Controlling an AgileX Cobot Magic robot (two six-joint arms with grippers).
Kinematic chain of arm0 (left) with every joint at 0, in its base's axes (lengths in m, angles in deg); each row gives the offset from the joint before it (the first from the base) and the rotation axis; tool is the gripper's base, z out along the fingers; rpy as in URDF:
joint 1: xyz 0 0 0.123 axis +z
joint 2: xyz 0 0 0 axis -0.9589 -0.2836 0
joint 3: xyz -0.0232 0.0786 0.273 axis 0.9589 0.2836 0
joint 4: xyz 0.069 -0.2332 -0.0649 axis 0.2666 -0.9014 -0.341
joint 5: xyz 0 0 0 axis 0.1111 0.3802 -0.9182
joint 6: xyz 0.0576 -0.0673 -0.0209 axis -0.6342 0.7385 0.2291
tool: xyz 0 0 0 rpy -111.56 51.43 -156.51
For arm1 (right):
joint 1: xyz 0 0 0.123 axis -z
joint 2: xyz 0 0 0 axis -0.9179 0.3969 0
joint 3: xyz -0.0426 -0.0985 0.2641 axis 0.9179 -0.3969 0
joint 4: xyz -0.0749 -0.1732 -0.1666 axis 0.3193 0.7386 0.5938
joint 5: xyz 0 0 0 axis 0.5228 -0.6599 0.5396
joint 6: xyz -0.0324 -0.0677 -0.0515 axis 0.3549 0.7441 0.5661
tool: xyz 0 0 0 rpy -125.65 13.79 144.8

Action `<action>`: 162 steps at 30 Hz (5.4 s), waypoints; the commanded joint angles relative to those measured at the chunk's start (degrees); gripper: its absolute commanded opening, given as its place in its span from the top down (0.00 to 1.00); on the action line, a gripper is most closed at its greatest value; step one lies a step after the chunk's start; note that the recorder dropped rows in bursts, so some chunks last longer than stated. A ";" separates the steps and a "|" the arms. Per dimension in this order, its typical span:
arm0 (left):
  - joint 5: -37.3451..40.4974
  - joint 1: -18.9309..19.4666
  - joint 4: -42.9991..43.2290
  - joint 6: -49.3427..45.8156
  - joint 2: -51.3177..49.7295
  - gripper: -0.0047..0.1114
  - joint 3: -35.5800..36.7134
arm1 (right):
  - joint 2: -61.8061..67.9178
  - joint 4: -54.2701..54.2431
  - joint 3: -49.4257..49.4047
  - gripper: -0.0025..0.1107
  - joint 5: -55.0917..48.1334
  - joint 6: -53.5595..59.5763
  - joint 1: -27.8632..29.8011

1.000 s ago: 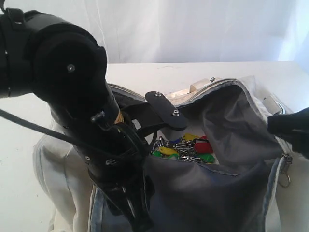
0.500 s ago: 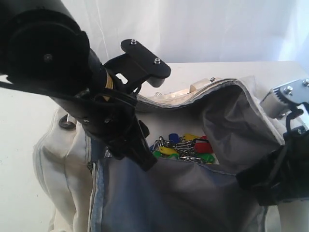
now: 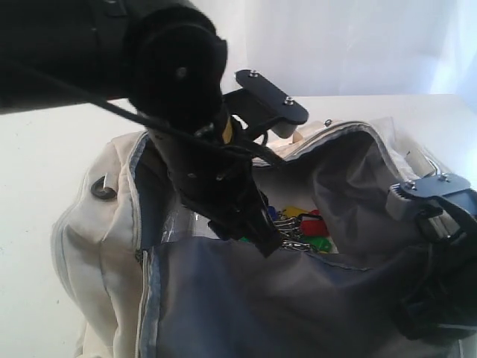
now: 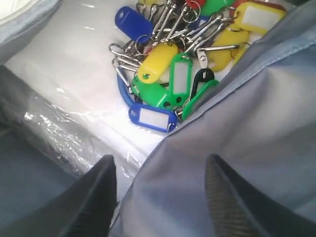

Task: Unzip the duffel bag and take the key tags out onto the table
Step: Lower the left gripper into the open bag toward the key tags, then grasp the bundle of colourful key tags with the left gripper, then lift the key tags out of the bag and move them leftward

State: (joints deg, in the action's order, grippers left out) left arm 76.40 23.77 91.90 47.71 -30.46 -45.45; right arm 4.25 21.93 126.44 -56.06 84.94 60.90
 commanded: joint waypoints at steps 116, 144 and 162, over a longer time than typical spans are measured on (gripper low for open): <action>17.65 5.05 -10.38 -37.45 5.87 0.96 -28.09 | -21.21 7.25 0.61 0.88 12.64 -6.31 -0.26; 17.65 5.05 6.35 -25.42 23.08 0.96 -26.32 | -21.21 7.25 0.61 0.98 12.00 -5.83 -0.26; 17.65 15.78 18.31 -19.67 30.01 0.96 3.06 | -21.21 7.25 0.61 0.98 12.00 -5.83 -0.26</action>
State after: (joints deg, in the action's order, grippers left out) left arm 88.97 35.00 109.90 26.94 -1.31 -45.75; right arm -16.65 29.18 127.27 -44.11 78.87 60.90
